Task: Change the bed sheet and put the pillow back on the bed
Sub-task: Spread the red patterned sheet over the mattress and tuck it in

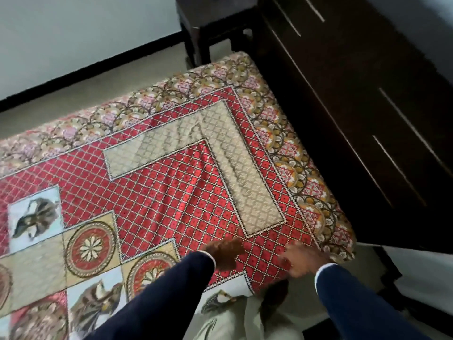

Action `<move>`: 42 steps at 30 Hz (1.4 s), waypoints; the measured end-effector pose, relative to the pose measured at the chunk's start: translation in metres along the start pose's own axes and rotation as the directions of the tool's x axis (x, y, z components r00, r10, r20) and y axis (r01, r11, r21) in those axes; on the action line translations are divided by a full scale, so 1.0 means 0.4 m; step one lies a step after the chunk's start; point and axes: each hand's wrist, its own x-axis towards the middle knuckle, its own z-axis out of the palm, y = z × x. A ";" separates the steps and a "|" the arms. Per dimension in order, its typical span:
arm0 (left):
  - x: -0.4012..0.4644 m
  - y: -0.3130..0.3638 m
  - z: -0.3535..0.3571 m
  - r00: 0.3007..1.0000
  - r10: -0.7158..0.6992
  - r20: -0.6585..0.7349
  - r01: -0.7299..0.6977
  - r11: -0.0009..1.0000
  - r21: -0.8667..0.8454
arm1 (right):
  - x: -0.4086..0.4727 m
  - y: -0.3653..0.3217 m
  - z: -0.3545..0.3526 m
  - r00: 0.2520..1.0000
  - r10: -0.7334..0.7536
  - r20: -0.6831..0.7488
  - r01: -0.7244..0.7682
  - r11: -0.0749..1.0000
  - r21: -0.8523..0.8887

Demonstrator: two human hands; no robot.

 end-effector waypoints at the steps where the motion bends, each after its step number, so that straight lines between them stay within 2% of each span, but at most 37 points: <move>1: -0.032 -0.003 0.014 0.997 -0.026 0.075 0.029 0.999 -0.035 | -0.014 -0.015 -0.016 0.995 -0.023 0.102 0.022 1.000 0.002; 2: -0.063 -0.003 0.022 0.990 -0.056 0.133 0.065 0.996 -0.061 | -0.029 -0.031 -0.035 0.987 -0.040 0.154 0.038 0.999 0.014; 4: -0.146 -0.006 0.029 0.984 -0.146 0.104 0.156 0.984 -0.091 | -0.065 -0.080 -0.091 0.994 -0.045 0.101 0.045 0.999 0.000; 6: -0.239 -0.009 0.026 0.955 -0.281 -0.090 0.265 0.951 -0.160 | -0.103 -0.136 -0.158 0.994 -0.045 -0.100 0.040 0.998 -0.053; 9: -0.359 -0.034 0.012 0.817 -0.463 -0.345 0.362 0.876 -0.318 | -0.135 -0.217 -0.257 0.911 -0.094 -0.402 0.073 0.995 -0.067; 12: -0.452 -0.054 0.008 0.734 -0.537 -0.416 0.413 0.839 -0.354 | -0.155 -0.290 -0.333 0.850 -0.168 -0.499 0.134 0.986 -0.103; 15: -0.495 -0.092 0.040 0.681 -0.594 -0.429 0.479 0.804 -0.353 | -0.133 -0.349 -0.374 0.819 -0.266 -0.509 0.200 0.963 -0.181; 19: -0.459 -0.177 0.075 0.674 -0.599 -0.432 0.499 0.801 -0.331 | -0.009 -0.369 -0.406 0.804 -0.319 -0.501 0.220 0.943 -0.249; 23: -0.333 -0.296 0.136 0.697 -0.604 -0.387 0.466 0.791 -0.396 | 0.189 -0.355 -0.473 0.804 -0.260 -0.535 0.172 0.963 -0.209; 26: -0.245 -0.372 0.207 0.729 -0.576 -0.370 0.437 0.808 -0.396 | 0.332 -0.330 -0.554 0.751 -0.247 -0.613 0.151 0.967 -0.205; 29: -0.196 -0.431 0.305 0.760 -0.519 -0.392 0.404 0.849 -0.342 | 0.495 -0.307 -0.653 0.684 -0.161 -0.711 0.073 0.986 -0.153; 31: -0.173 -0.464 0.383 0.710 -0.472 -0.522 0.343 0.880 -0.329 | 0.605 -0.306 -0.678 0.635 -0.009 -0.772 -0.004 1.000 -0.015; 33: -0.150 -0.479 0.442 0.640 -0.427 -0.639 0.312 0.904 -0.292 | 0.683 -0.318 -0.633 0.577 0.115 -0.809 -0.019 0.992 0.127; 35: -0.138 -0.485 0.463 0.610 -0.406 -0.680 0.318 0.912 -0.260 | 0.700 -0.368 -0.538 0.486 0.078 -0.870 -0.064 0.996 0.054; 36: -0.139 -0.487 0.461 0.600 -0.406 -0.690 0.322 0.911 -0.256 | 0.683 -0.402 -0.487 0.471 -0.028 -0.881 -0.078 0.994 -0.073; 37: -0.138 -0.488 0.459 0.588 -0.410 -0.697 0.320 0.910 -0.265 | 0.649 -0.439 -0.438 0.484 -0.178 -0.857 -0.066 0.969 -0.239; 38: -0.145 -0.490 0.457 0.579 -0.416 -0.701 0.306 0.908 -0.286 | 0.616 -0.474 -0.385 0.523 -0.353 -0.776 0.004 0.911 -0.412; 39: -0.149 -0.490 0.456 0.579 -0.418 -0.700 0.288 0.908 -0.304 | 0.578 -0.497 -0.321 0.542 -0.537 -0.646 0.115 0.810 -0.576; 40: -0.158 -0.491 0.452 0.577 -0.417 -0.702 0.278 0.909 -0.311 | 0.529 -0.521 -0.249 0.558 -0.690 -0.462 0.253 0.671 -0.697; 42: -0.171 -0.502 0.440 0.560 -0.424 -0.712 0.284 0.905 -0.316 | 0.436 -0.551 -0.076 0.544 -0.837 -0.060 0.499 0.381 -0.779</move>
